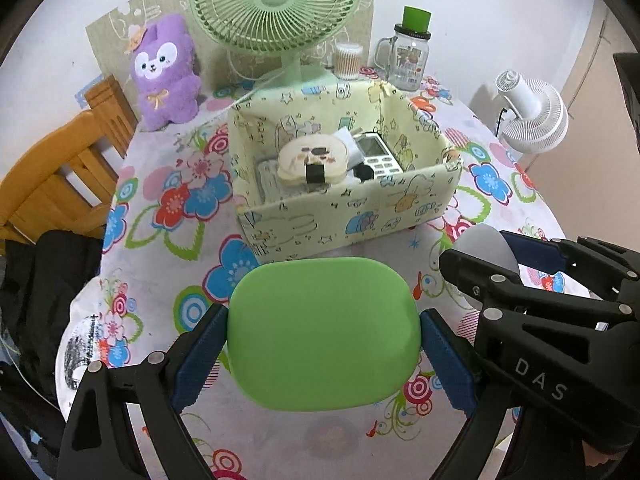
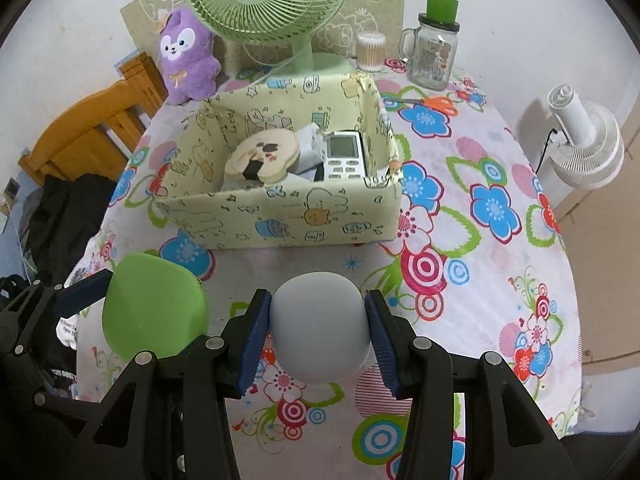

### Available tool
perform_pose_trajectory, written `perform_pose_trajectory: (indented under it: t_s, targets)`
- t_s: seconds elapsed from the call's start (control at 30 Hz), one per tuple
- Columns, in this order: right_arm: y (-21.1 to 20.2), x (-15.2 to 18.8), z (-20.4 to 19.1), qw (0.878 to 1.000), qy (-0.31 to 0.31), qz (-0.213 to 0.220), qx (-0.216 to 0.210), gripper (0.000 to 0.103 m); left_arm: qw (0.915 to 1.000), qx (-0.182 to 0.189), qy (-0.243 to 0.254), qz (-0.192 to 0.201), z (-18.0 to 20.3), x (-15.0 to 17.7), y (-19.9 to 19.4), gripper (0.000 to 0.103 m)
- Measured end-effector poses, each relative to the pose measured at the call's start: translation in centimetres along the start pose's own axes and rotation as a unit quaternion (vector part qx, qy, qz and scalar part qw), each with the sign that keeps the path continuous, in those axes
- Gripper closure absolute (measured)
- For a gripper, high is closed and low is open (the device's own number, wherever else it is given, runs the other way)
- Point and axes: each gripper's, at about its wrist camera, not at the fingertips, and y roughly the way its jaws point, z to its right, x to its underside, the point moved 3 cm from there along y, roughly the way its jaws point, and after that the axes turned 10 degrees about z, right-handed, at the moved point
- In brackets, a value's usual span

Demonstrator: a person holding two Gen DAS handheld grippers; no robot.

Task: Organize rigid objects
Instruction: 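Carry green pad with left gripper while right gripper carries white puck to fabric box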

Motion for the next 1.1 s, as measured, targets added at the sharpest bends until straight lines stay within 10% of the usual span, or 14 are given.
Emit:
perform_pose_trajectory:
  t_s: [1.1]
  targets:
    - [1.2, -8.2, 0.2, 0.998, -0.053, 0.002, -0.031, 0.052, 0.9991, -0.035, -0.02, 0.012, -0.9, -7.0, 0.9, 0.008]
